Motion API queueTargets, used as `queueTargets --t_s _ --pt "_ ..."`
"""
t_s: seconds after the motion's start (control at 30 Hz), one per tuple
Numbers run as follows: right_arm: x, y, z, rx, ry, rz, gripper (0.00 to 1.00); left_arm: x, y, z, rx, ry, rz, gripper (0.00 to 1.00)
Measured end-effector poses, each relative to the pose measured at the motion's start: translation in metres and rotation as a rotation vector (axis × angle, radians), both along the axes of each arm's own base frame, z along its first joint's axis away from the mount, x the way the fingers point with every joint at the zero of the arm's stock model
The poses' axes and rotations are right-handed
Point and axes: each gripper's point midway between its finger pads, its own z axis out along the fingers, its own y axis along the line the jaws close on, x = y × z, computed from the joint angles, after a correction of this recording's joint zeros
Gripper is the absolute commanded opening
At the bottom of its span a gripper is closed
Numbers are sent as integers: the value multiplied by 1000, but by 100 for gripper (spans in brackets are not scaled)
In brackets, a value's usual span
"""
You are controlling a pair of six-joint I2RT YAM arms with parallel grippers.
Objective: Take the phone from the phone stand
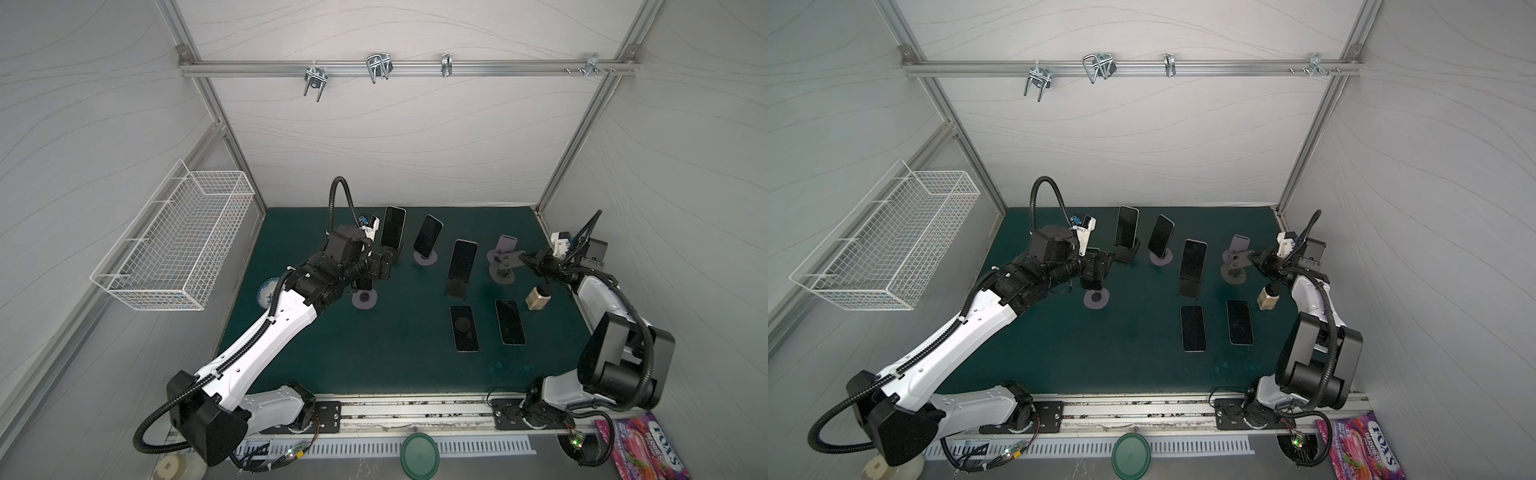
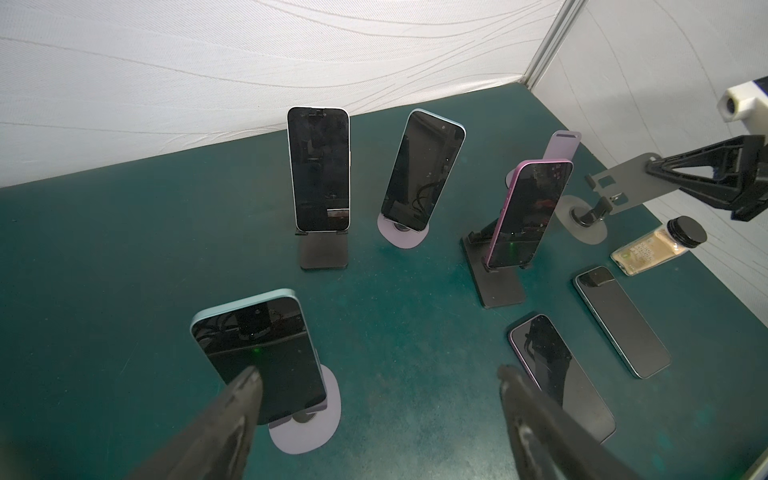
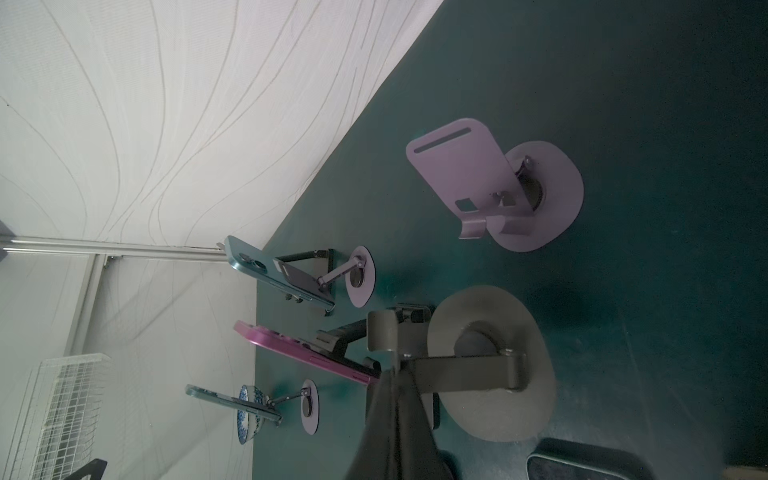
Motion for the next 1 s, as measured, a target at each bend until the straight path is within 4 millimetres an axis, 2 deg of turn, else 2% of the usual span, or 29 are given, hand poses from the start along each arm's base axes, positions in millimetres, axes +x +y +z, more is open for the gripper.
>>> queueTargets --t_s 0.57,0.77,1.0 --pt "3 -3 -36 -11 49 9 0 1 1 0 4 -3 7 90" --pt "7 -5 -44 -15 55 7 0 1 3 0 10 -6 14 90" --pt "15 -8 -43 -24 37 10 0 2 3 0 13 -8 17 90"
